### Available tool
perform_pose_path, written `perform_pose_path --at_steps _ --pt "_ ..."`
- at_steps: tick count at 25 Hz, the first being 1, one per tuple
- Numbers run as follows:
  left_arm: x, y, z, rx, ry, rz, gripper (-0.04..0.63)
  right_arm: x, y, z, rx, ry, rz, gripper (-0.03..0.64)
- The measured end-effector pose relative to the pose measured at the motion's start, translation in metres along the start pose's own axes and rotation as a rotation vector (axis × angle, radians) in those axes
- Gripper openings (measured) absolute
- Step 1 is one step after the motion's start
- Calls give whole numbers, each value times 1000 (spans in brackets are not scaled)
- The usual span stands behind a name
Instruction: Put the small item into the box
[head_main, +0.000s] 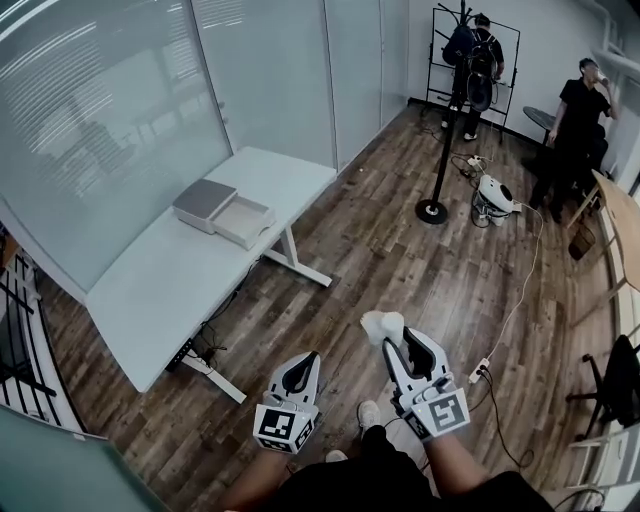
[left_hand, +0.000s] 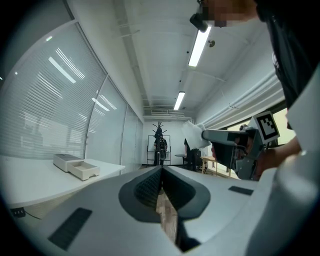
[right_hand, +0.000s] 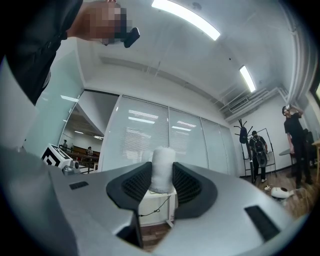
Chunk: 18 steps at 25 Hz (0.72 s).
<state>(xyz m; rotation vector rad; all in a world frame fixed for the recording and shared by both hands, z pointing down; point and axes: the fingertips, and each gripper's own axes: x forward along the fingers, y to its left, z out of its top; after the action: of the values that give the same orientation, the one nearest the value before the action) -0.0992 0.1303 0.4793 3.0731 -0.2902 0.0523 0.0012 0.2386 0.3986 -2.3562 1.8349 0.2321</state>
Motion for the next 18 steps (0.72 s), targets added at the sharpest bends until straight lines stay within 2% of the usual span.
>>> perform_pose_path --at_steps 18 --pt "113 61 9 19 24 116 12 114 -69 -32 38 3 169 140"
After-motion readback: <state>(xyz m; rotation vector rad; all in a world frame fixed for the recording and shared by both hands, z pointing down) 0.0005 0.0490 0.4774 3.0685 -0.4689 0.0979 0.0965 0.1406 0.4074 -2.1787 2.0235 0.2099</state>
